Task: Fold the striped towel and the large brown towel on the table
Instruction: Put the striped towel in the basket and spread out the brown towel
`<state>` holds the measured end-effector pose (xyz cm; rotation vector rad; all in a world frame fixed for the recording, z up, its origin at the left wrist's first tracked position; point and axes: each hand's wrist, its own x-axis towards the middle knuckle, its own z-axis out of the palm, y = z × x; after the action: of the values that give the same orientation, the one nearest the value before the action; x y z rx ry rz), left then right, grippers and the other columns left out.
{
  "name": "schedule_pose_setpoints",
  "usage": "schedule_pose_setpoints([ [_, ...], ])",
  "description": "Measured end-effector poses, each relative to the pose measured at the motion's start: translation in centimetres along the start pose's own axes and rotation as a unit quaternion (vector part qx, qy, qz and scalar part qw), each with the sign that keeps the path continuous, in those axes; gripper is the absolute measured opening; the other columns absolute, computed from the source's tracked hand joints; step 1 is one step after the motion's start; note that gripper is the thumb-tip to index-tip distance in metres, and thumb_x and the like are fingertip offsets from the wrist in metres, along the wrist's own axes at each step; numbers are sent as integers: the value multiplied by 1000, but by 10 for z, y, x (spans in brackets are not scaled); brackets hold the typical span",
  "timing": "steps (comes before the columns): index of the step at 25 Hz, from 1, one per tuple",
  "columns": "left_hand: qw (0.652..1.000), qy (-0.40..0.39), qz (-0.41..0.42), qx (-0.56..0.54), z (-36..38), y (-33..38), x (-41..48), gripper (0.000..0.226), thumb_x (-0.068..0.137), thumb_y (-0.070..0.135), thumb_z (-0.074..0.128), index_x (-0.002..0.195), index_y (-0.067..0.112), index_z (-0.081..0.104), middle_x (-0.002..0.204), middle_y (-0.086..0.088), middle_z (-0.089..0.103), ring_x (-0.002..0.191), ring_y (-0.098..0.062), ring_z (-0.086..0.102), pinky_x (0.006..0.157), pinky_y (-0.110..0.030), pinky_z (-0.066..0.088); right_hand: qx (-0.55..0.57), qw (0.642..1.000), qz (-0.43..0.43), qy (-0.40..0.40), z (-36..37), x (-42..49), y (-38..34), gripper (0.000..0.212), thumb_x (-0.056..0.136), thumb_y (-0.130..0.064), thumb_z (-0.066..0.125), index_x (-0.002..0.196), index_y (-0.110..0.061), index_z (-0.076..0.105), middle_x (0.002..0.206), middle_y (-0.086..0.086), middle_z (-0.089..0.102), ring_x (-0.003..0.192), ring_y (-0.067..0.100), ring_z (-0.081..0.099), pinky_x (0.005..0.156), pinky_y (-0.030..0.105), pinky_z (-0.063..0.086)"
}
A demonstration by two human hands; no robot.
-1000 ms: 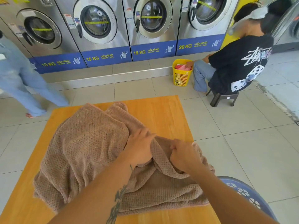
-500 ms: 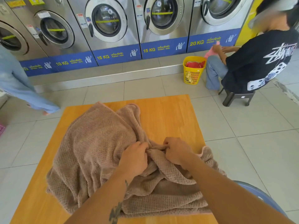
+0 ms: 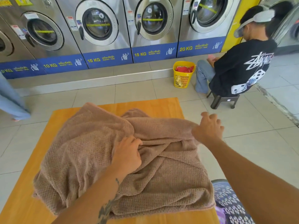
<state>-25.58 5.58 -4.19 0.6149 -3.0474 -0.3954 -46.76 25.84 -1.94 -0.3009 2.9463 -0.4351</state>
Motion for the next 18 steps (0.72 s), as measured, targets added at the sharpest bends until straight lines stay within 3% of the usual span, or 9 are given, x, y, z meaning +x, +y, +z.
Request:
schedule_pose_setpoints([
  [3, 990, -62, -78, 104, 3, -3, -12, 57, 86, 25, 58, 140, 34, 41, 156, -6, 19, 145, -33, 11, 116, -54, 17, 46, 982, -140, -119, 35, -45, -17, 56, 80, -24, 50, 136, -26, 47, 137, 10, 44, 126, 36, 42, 101, 51, 42],
  [5, 974, -90, -152, 138, -1, -14, -25, 71, 84, 30, 64, 145, 36, 28, 158, -13, -1, 144, -40, 6, 113, -56, 21, -16, 960, -183, -212, 54, -71, -22, 60, 85, -34, 51, 143, -38, 39, 149, 6, 32, 137, 37, 31, 107, 56, 37],
  [8, 974, -56, -190, 110, -17, -37, -43, 64, 90, 30, 59, 146, 31, 27, 145, -12, 20, 125, -36, 34, 99, -46, 41, -133, 955, -147, -219, 60, -76, -19, 71, 89, -42, 52, 153, -36, 22, 156, 5, 18, 144, 34, 19, 110, 57, 30],
  [10, 973, 7, -226, 52, -30, -56, -53, 65, 92, 19, 56, 149, 23, 25, 142, -11, 32, 122, -36, 41, 93, -45, 45, -157, 959, -49, -233, 57, -65, -14, 78, 88, -42, 52, 155, -25, 15, 159, 6, 14, 146, 35, 16, 111, 58, 30],
  [13, 955, 71, -287, -32, -42, -82, -68, 66, 91, 15, 55, 150, 16, 23, 148, -12, 32, 121, -37, 46, 83, -46, 51, -151, 955, 58, -247, 43, -56, -21, 83, 89, -39, 53, 156, -13, 12, 161, 12, 17, 143, 39, 26, 112, 59, 31],
  [16, 940, 84, -323, -63, -40, -106, -83, 48, 96, 22, 47, 141, 14, 34, 150, -14, 32, 102, -34, 55, 69, -40, 51, -123, 980, -84, -134, 38, -79, -67, 64, 85, -30, 52, 145, -13, 34, 149, 13, 32, 134, 38, 35, 107, 53, 38],
  [18, 940, 102, -312, -94, -41, -116, -93, 33, 95, 18, 47, 128, 15, 43, 137, -13, 44, 77, -24, 55, 54, -33, 45, -43, 970, -193, -142, 43, -107, -106, 61, 84, -23, 52, 143, -19, 36, 148, 10, 32, 135, 37, 32, 106, 52, 39],
])
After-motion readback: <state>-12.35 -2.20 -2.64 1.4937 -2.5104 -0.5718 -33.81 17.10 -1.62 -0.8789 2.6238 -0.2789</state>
